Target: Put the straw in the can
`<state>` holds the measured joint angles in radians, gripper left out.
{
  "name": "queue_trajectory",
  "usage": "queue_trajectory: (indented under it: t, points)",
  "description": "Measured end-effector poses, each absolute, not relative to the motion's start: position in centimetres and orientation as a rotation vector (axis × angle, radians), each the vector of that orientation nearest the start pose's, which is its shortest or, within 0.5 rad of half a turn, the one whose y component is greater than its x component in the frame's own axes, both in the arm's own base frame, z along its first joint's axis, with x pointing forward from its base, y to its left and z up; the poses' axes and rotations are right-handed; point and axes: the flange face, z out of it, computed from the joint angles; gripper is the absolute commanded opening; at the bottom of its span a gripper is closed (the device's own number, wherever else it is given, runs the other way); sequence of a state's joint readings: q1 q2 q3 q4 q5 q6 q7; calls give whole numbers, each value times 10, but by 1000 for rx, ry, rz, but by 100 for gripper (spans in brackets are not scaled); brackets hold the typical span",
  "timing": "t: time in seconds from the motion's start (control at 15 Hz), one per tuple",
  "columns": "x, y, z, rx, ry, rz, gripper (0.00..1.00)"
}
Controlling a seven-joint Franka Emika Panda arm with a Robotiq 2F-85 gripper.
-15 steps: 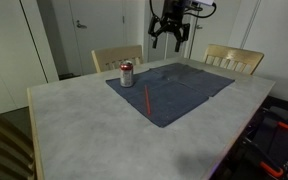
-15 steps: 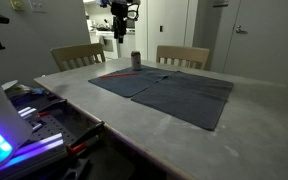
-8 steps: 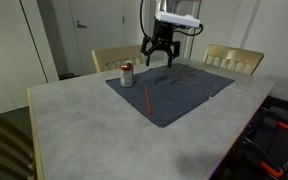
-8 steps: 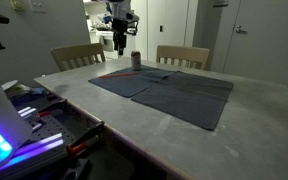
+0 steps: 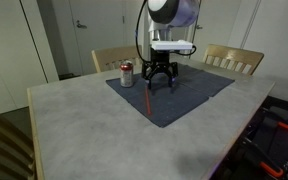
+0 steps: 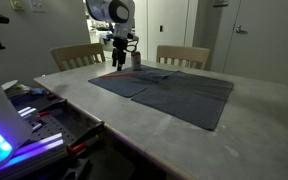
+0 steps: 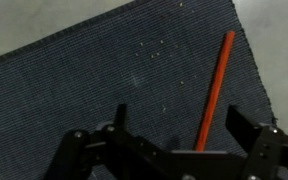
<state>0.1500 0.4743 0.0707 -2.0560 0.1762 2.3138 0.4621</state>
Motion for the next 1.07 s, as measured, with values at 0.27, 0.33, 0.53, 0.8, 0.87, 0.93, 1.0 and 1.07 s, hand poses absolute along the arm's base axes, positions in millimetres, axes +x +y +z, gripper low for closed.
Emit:
queue_trajectory:
  t: [0.27,0.33,0.53,0.8,0.87,0.93,1.0,1.07]
  points:
    - [558,129,185,-2996,570,403,100]
    - [558,129,185,-2995,571,400,100]
    - [560,132,186,-2994,601,364,100]
    - [565,135,187,-3005,652,283,100]
    - [567,136,187,-3009,662,257,100]
    - [568,136,186,-3015,677,236,100]
    - [570,136,185,-3020,693,219,100]
    - [571,136,184,-3022,710,204,100]
